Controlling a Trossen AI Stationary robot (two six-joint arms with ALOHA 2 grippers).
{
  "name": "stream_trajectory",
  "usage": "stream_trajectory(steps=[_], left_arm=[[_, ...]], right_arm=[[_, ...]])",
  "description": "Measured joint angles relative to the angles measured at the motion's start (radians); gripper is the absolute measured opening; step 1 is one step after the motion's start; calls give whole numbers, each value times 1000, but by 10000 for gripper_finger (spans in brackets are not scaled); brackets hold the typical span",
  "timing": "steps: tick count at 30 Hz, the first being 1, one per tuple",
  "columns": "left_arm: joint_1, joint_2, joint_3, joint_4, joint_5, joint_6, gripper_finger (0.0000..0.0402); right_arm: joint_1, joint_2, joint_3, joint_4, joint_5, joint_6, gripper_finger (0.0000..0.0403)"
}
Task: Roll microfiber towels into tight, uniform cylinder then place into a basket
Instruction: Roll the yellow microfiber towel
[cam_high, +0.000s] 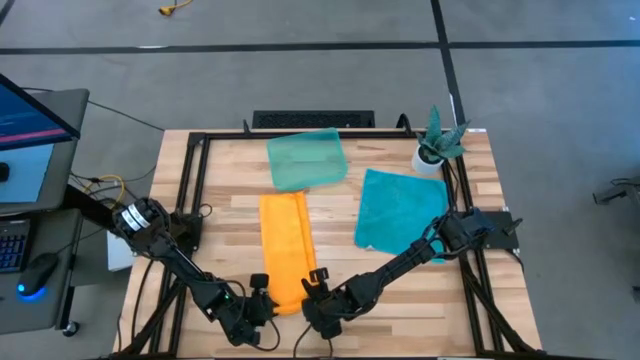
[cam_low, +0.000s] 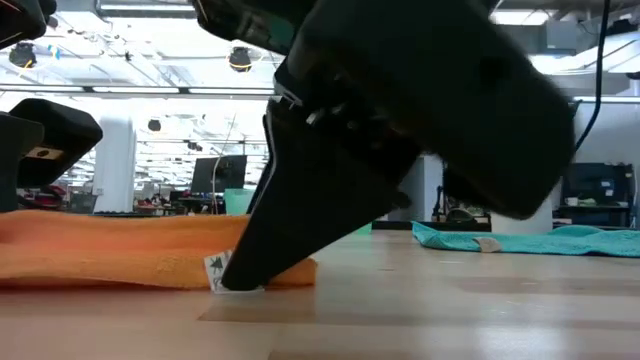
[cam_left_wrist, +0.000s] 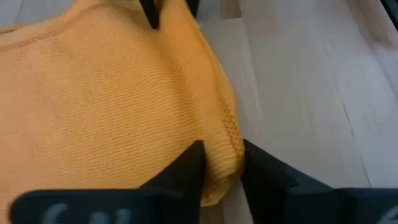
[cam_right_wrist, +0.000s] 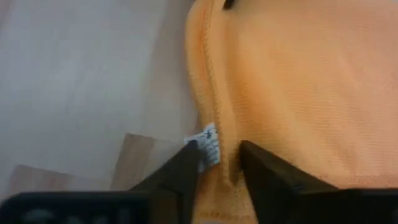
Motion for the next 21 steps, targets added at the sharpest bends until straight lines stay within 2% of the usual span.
stream_trajectory(steps=[5, 7, 10, 15, 21], left_arm=[[1, 0, -1, -3, -8, 19, 32], [-1, 1, 1, -7, -12, 19, 18], [-11, 3, 14, -13, -12, 41, 5], [-37, 6, 74, -54, -15, 82, 7], [-72, 5, 201, -254, -55, 75, 3]], right_arm=[[-6, 1, -1, -6, 4, -1, 35], [-6, -1, -2, -8, 4, -3, 13], [4, -1, -2, -7, 6, -3, 21], [27, 5, 52, -78, 3, -10, 27], [72, 6, 145, -165, -6, -27, 10]])
